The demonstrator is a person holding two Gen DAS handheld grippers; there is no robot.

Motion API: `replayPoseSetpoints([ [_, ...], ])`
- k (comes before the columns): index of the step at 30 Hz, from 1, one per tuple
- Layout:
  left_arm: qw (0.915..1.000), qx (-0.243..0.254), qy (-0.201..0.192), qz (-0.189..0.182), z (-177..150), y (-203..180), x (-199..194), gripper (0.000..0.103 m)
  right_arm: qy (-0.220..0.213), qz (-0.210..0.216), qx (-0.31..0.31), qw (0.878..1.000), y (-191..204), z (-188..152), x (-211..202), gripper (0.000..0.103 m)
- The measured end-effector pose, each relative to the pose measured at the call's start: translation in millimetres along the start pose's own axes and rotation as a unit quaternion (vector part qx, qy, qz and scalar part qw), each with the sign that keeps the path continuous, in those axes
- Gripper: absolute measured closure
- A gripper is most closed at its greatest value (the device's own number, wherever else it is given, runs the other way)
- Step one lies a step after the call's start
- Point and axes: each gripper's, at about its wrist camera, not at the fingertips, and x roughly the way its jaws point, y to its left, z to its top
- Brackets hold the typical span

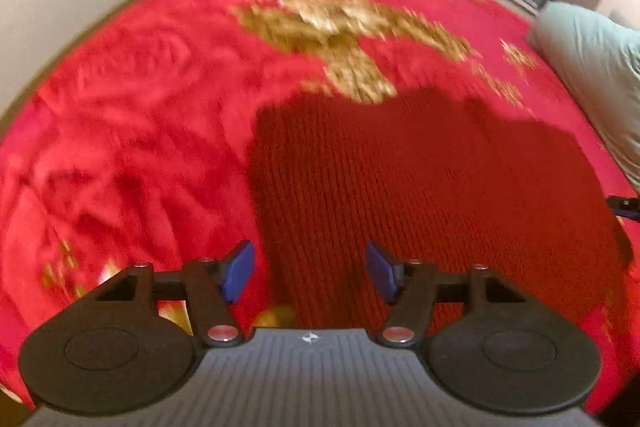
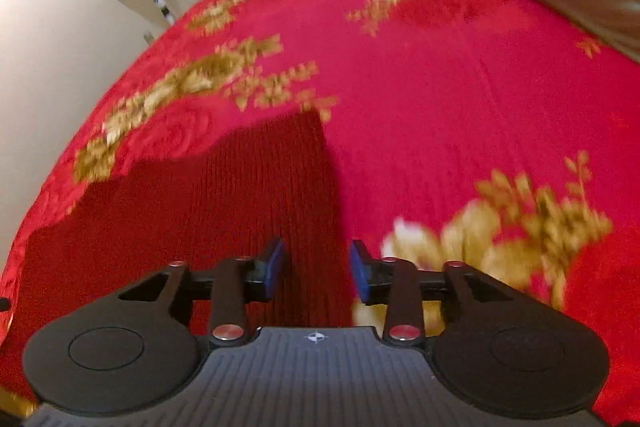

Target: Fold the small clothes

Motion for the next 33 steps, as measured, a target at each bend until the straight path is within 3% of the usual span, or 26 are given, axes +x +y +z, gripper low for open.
replayPoseSetpoints([
  [5,0.999,-0.013,0.029,-0.033,-20,5,-8,0.036,0.04,-0.016,0.001,0.999,4,-30,-23,0.056],
  [8,0.9989,-0.032,0.03,-0.019,-33,4,-14,0.036,0.059,-0.014,0.029,0.998,3,-44,-32,0.056],
  [12,0.9978,-0.065,0.0,0.01,-54,-4,-31,0.038,0.051,-0.014,0.0,0.999,16,-58,-39,0.062],
  [13,0.997,-0.075,-0.007,0.014,-59,-5,-35,0.043,0.042,-0.02,-0.012,0.999,19,-61,-41,0.077],
  [14,0.9961,-0.086,-0.012,0.013,-65,-6,-38,0.054,0.031,-0.031,-0.024,0.999,20,-64,-43,0.088],
  [15,0.9953,-0.095,-0.015,0.01,-69,-6,-40,0.062,0.021,-0.037,-0.024,0.999,20,-64,-45,0.089],
  [16,0.9948,-0.1,-0.017,0.008,-71,-8,-41,0.082,0.008,-0.033,-0.012,0.999,17,-64,-50,0.09],
  [17,0.9949,-0.098,-0.019,0.009,-74,-10,-41,0.088,-0.006,-0.026,0.003,1.0,14,-64,-56,0.09],
  [20,0.9952,-0.071,-0.049,0.046,-75,-17,-50,0.089,-0.03,-0.024,0.003,0.999,15,-64,-69,0.09],
  [24,0.995,-0.066,-0.036,0.065,-80,-20,-42,0.088,0.005,-0.054,0.003,0.999,8,-71,-49,0.09],
  [26,0.9936,-0.045,-0.045,0.093,-80,-26,-42,0.073,-0.001,-0.051,0.002,0.999,10,-71,-52,0.088],
  [28,0.9841,-0.008,-0.103,0.144,-81,-35,-58,0.073,-0.032,-0.059,-0.016,0.998,17,-69,-64,0.08],
  [30,0.9677,0.06,-0.167,0.179,-83,-54,-72,0.073,-0.089,-0.094,-0.058,0.99,29,-71,-79,0.057],
  [31,0.9661,0.072,-0.18,0.171,-84,-59,-76,0.073,-0.115,-0.105,-0.085,0.984,35,-73,-84,0.057],
  [33,0.972,0.079,-0.18,0.128,-85,-67,-76,0.073,-0.141,-0.098,-0.132,0.976,46,-76,-86,0.057],
])
